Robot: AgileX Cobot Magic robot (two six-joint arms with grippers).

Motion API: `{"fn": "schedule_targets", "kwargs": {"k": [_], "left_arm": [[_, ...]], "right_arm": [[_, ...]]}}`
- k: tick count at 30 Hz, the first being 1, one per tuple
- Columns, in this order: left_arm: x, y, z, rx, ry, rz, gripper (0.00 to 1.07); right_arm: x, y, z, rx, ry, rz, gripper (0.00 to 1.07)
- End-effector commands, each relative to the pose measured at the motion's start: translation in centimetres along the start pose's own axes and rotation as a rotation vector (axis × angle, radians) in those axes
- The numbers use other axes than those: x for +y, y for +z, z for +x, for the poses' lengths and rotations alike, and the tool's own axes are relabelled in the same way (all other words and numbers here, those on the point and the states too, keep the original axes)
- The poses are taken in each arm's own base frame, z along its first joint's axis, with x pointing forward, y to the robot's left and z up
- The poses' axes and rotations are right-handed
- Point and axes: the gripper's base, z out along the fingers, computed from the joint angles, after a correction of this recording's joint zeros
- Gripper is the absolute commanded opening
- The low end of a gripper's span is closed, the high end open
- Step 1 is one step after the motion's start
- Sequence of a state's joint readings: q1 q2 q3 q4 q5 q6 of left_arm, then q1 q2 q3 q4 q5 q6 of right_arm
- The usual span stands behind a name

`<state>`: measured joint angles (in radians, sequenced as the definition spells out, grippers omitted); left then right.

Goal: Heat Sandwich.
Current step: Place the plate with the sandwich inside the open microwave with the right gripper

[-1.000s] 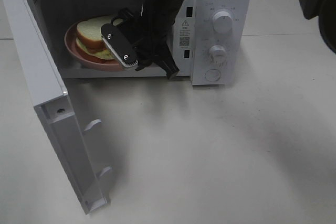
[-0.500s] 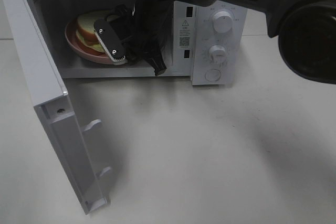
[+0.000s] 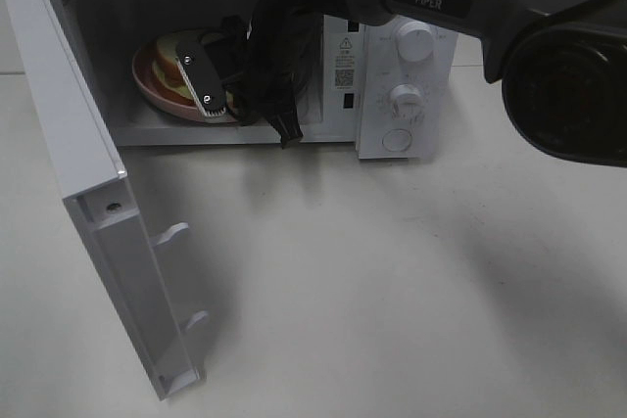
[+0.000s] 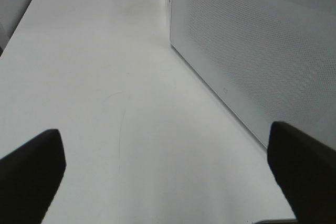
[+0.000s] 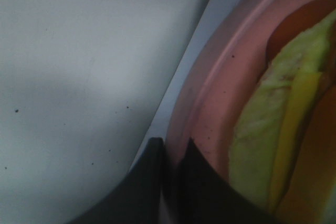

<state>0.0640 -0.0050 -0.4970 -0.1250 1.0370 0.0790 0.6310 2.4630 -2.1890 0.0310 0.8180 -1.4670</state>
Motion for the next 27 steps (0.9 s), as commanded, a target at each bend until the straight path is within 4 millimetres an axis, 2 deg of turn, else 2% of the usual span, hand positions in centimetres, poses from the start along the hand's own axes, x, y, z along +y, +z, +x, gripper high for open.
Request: {"fn": "schedule_targets", "kwargs": {"k": [1, 6, 10, 15, 18, 19, 20, 22, 24, 27], "left_arm": [[-0.07, -0.27, 0.18, -0.031, -0.004, 0.008, 1.01], [-0.07, -0.27, 0.18, -0.031, -0.004, 0.008, 1.01], [-0.07, -0.27, 0.18, -0.031, -0.004, 0.008, 1.01], [-0.07, -0.27, 0.18, -0.031, -0.004, 0.008, 1.01], [-0.07, -0.27, 0.18, -0.031, -0.004, 0.008, 1.01], [-0.07, -0.27, 0.18, -0.031, -0.004, 0.008, 1.01], [-0.07, -0.27, 0.18, -0.031, -0.004, 0.008, 1.01], [-0.07, -0.27, 0.18, -0.031, -0.004, 0.008, 1.01], [-0.07, -0.27, 0.18, -0.031, -0.004, 0.008, 1.01], [-0.07, -0.27, 0.18, -0.031, -0.004, 0.008, 1.01]], "right_arm": [[-0.59, -0.64, 0.10, -0.006, 0.030, 0.037, 0.08], [-0.33, -0.64, 0.13, -0.003, 0.055, 0.008, 0.18], [-0.15, -0.62, 0.18, 0.003, 0.085, -0.010, 0.37], [-0.16, -0.62, 0.18, 0.003, 0.105, -0.009, 0.45], [-0.18, -0.62, 0.17, 0.003, 0.139, -0.007, 0.54], [-0.18, -0.62, 0.17, 0.003, 0.151, -0.007, 0.60], [-0.18, -0.62, 0.17, 0.003, 0.151, -0.007, 0.60], [-0.18, -0.62, 0.17, 0.003, 0.170, -0.007, 0.66], [-0.17, -0.62, 0.17, 0.002, 0.182, -0.008, 0.76], [-0.17, -0.62, 0.16, 0.001, 0.193, -0.008, 0.81]]}}
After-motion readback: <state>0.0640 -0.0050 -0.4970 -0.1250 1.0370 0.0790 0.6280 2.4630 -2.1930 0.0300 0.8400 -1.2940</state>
